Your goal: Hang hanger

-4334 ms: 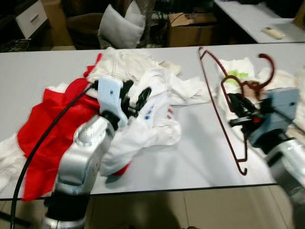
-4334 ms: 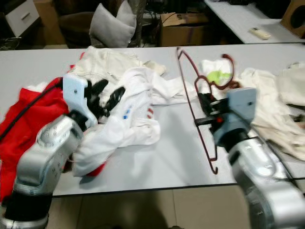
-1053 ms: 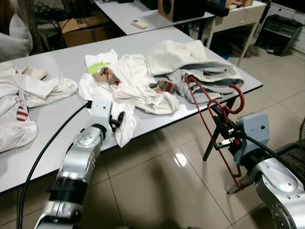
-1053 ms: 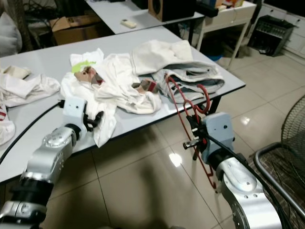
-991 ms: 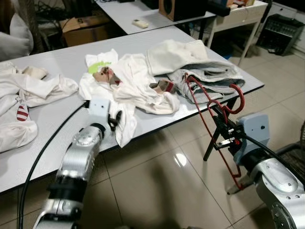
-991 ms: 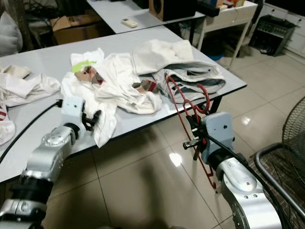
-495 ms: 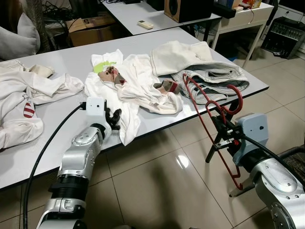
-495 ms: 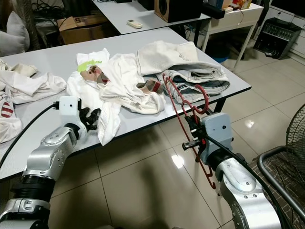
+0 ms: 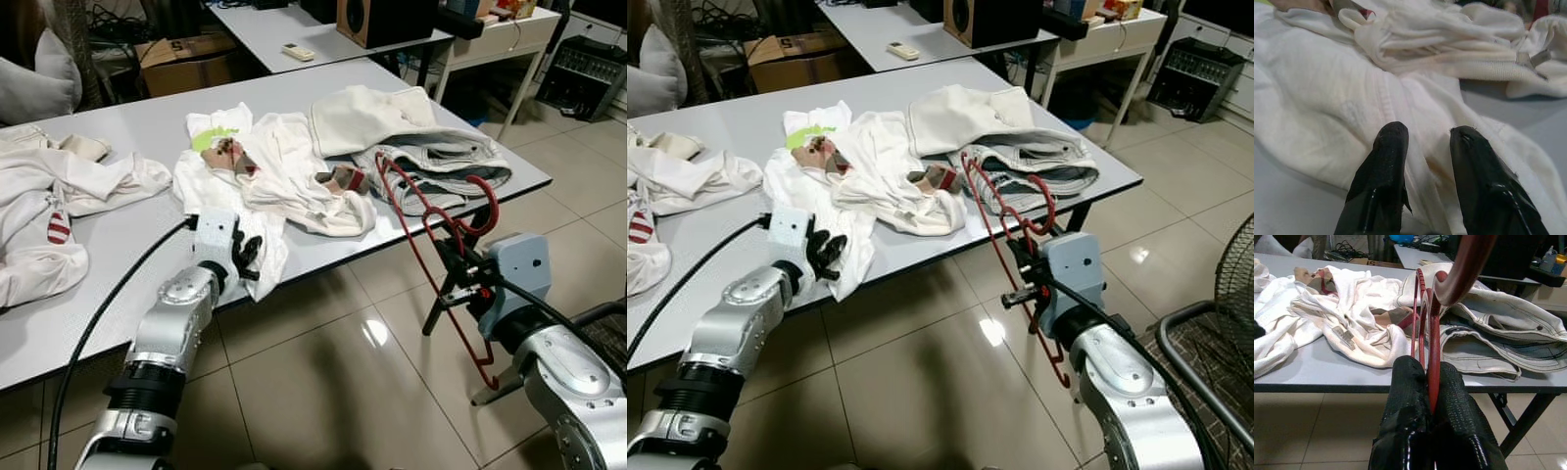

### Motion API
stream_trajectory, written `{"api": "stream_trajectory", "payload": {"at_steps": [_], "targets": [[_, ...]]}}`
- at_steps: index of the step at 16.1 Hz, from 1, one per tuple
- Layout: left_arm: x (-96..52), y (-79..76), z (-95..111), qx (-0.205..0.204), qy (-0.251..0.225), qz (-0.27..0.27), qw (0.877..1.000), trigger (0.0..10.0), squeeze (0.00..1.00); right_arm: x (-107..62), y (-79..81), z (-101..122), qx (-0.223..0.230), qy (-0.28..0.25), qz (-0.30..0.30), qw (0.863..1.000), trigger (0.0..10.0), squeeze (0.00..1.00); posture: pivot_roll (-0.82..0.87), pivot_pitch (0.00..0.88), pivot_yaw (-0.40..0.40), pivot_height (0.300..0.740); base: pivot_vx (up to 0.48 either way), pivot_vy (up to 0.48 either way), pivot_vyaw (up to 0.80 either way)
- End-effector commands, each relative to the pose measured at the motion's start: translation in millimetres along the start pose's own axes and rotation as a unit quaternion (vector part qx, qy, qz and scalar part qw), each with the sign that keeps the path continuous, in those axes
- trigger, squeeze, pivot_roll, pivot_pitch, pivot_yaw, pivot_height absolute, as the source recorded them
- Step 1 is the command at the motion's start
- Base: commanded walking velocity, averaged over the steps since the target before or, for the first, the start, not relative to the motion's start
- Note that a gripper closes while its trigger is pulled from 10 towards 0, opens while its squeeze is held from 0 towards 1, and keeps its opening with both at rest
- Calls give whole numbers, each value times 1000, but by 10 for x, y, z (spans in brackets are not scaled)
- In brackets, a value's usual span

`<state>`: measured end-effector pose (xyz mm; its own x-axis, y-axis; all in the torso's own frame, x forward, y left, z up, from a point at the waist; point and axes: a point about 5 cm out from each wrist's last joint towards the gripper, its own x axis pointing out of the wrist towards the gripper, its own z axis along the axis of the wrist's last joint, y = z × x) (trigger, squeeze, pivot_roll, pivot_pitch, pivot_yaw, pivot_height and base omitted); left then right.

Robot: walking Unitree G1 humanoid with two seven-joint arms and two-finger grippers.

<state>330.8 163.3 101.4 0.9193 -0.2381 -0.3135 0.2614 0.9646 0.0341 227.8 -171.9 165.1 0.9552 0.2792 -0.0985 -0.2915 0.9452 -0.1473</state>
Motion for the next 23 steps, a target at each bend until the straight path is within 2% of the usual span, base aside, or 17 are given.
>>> {"api": "stream_trajectory", "payload": {"at_steps": [1, 3, 5, 6, 7, 8, 9, 13, 19, 22, 23], "targets": [[-16, 30, -55, 14, 11, 5, 1000, 10000, 0, 6, 14, 19, -7, -5, 3, 1000, 10000, 0, -172, 2, 50, 740, 0, 0, 0], [-16, 87, -72, 52, 17, 26, 998, 10000, 0, 8, 15, 21, -7, -7, 4, 1000, 10000, 0, -172, 2, 49, 740, 0, 0, 0], [-17, 104, -80, 51, 18, 31, 998, 9882, 0, 7, 15, 19, -7, -7, 4, 1000, 10000, 0, -172, 3, 50, 740, 0, 0, 0], [-17, 115, -84, 48, 18, 33, 998, 6275, 0, 7, 14, 19, -7, -7, 4, 1000, 10000, 0, -173, 3, 50, 740, 0, 0, 0], [-17, 113, -83, 49, 17, 32, 998, 4353, 0, 6, 13, 19, -6, -7, 4, 1000, 10000, 0, -173, 3, 51, 740, 0, 0, 0], [-17, 114, -85, 49, 18, 32, 998, 1333, 0, 6, 13, 19, -6, -7, 3, 1000, 10000, 0, -173, 2, 51, 740, 0, 0, 0], [-15, 114, -91, 49, 18, 31, 998, 0, 0, 8, 14, 20, -6, -8, 4, 1000, 10000, 0, -173, 3, 51, 740, 0, 0, 0], [-13, 119, -113, 52, 20, 31, 998, 0, 0, 8, 19, 20, -6, -9, 4, 1000, 10000, 0, -174, 2, 52, 740, 0, 0, 0], [-15, 152, 52, 45, -30, 28, 998, 0, 0, 15, 19, 23, -4, -10, 5, 1000, 10000, 0, -171, 7, 50, 740, 0, 0, 0], [-29, 180, 196, 101, -48, 26, 993, 0, 0, 3, 10, 38, -9, -16, 16, 1000, 10000, 0, -171, 6, 53, 740, 0, 0, 0], [-53, 208, 304, 147, -59, 22, 987, 0, 0, -21, 15, 57, -10, -23, 44, 999, 10000, 0, -171, 6, 53, 740, 0, 0, 0]]}}
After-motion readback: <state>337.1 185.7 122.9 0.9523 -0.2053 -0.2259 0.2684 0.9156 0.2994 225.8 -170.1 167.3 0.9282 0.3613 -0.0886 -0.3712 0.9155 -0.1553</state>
